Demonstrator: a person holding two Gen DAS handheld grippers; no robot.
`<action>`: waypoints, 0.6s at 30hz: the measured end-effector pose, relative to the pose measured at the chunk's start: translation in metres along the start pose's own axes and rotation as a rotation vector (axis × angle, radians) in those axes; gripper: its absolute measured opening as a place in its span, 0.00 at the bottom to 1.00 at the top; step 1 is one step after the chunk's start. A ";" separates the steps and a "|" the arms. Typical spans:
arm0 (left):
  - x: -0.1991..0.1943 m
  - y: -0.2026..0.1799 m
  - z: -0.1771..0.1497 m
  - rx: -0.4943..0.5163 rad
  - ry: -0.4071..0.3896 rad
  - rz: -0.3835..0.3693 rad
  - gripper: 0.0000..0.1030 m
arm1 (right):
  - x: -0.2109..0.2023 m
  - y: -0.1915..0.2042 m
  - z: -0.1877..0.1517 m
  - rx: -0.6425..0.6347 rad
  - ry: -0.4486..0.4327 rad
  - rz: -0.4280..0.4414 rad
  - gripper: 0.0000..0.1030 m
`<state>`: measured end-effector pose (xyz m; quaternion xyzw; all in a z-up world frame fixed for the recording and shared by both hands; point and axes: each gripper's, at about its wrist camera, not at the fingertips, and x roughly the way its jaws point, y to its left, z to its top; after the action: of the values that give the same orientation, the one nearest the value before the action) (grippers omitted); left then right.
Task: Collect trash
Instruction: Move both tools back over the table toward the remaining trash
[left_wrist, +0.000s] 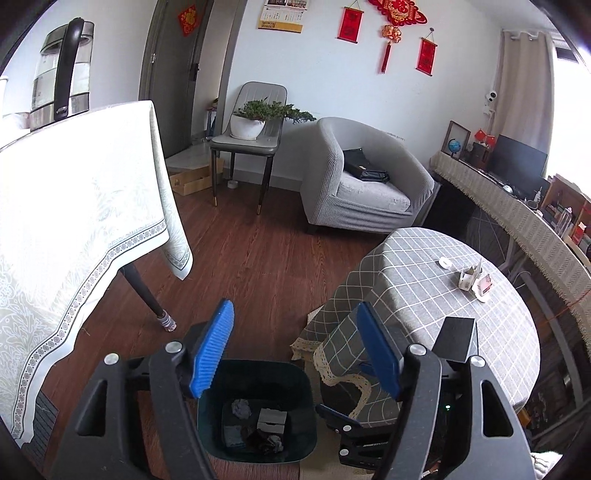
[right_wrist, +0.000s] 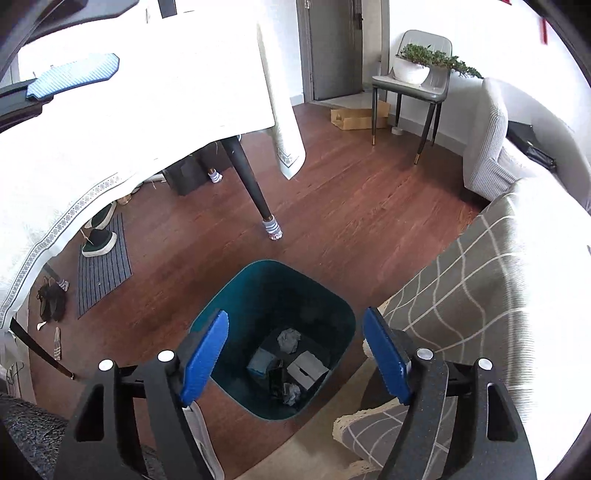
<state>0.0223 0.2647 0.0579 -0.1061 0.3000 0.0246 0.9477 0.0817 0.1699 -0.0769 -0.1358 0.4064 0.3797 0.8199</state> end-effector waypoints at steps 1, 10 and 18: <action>0.000 -0.004 0.001 0.007 -0.004 -0.001 0.72 | -0.007 -0.003 0.001 0.003 -0.015 -0.001 0.73; 0.011 -0.051 0.008 0.055 -0.010 -0.044 0.76 | -0.058 -0.044 0.005 0.071 -0.106 -0.026 0.69; 0.027 -0.105 0.013 0.127 -0.008 -0.101 0.76 | -0.089 -0.097 -0.006 0.137 -0.129 -0.100 0.68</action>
<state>0.0635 0.1649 0.0718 -0.0607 0.2916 -0.0420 0.9537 0.1154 0.0559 -0.0211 -0.0750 0.3704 0.3175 0.8697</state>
